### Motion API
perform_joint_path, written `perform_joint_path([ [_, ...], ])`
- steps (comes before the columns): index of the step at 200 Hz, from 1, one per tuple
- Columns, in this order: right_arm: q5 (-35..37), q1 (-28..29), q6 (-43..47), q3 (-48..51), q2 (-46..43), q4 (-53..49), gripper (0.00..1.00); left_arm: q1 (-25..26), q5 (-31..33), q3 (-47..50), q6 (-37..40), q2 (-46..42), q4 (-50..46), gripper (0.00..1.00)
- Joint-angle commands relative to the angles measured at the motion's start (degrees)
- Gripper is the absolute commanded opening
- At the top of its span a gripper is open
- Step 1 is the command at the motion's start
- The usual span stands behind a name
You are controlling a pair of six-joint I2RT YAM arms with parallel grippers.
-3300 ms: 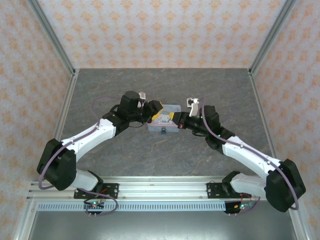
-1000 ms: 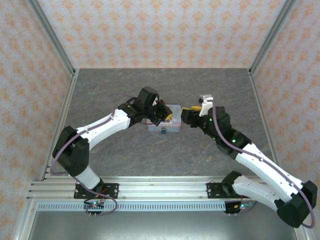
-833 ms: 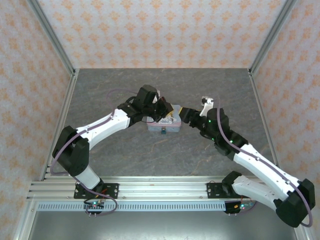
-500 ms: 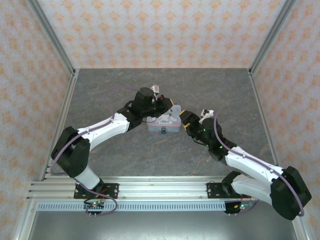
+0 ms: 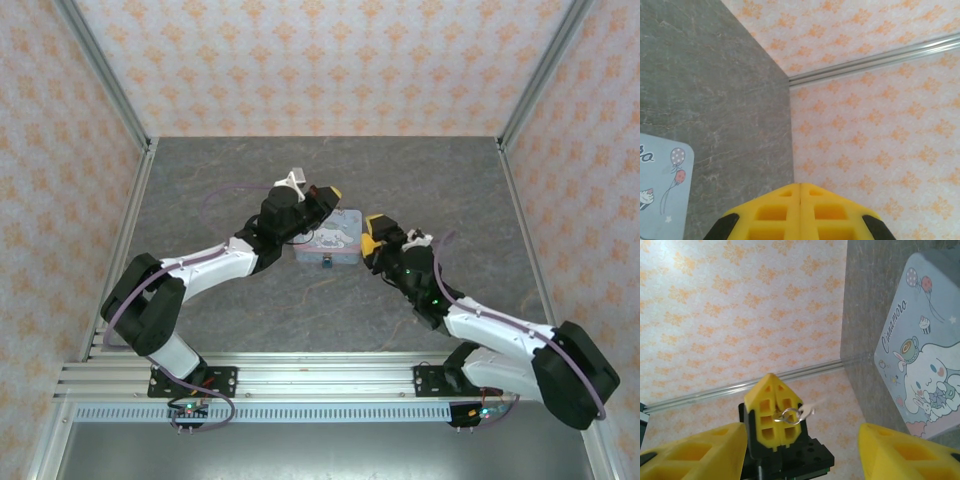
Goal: Unlock a padlock with a key
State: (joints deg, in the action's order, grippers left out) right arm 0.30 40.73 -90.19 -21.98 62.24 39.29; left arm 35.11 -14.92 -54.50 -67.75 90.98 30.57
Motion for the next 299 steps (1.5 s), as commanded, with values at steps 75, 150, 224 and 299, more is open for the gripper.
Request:
perform_joint_path([
  [75, 3.42, 4.88, -5.51, -11.42, 12.22, 11.77, 0.58, -0.2, 2.33, 1.84, -2.04, -1.68, 5.99, 0.0],
  [150, 6.6, 5.24, -7.07, -12.34, 15.95, 15.33, 0.46, 0.13, 2.52, 3.42, -2.73, -2.29, 7.7, 0.0],
  [224, 9.02, 5.24, -8.7, -11.66, 18.44, 17.63, 0.38, 0.75, 2.58, 4.51, -2.94, -3.6, 8.46, 0.0],
  [299, 8.76, 5.04, -9.2, -12.34, 20.16, 19.18, 0.27, 1.54, 2.6, 4.75, -2.94, -4.09, 8.48, 0.0],
])
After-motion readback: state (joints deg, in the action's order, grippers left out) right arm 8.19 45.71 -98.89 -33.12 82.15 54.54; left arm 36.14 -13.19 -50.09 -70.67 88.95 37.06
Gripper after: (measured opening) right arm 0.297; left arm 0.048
